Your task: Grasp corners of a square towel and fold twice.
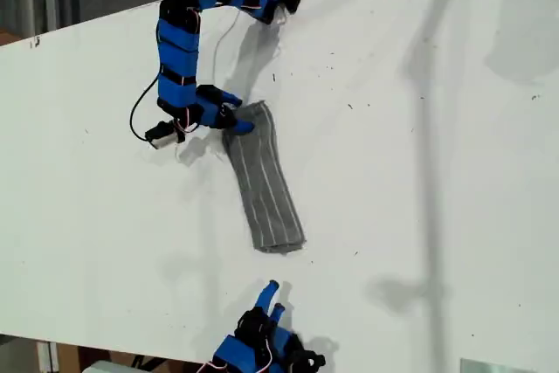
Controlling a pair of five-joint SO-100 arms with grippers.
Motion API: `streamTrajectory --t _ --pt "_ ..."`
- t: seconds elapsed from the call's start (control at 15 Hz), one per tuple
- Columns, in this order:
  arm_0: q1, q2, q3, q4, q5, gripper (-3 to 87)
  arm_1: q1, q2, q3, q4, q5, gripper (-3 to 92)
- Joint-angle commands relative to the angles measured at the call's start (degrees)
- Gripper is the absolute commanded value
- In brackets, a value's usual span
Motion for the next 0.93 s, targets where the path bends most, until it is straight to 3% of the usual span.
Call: streamTrajectory --t 0.0,0.2,0.4,0.53,0.67,0.87 --pt "1.6 2.6 3.3 -2.6 -2.6 25.6 2.8 7.2 13.0 -3.8 4.7 -0.1" --pt "2.9 18.6 13.0 -4.1 -2.5 25.2 6.1 30.8 38.8 -10.8 13.6 -0.1" --pt "0.5 20.6 15.2 -4.7 0.7 25.2 -8.3 45.0 41.0 -5.1 30.5 -0.1" --pt "-0.4 28.3 20.2 -5.6 4.7 24.4 -14.9 60.4 39.7 3.3 37.9 -0.1" --pt "-1.8 31.1 21.2 -5.1 6.5 23.1 -13.9 67.9 31.2 11.7 36.6 -0.1" --pt "-4.8 31.1 27.2 -10.9 8.5 21.3 -13.3 52.1 10.2 12.8 30.1 -0.1"
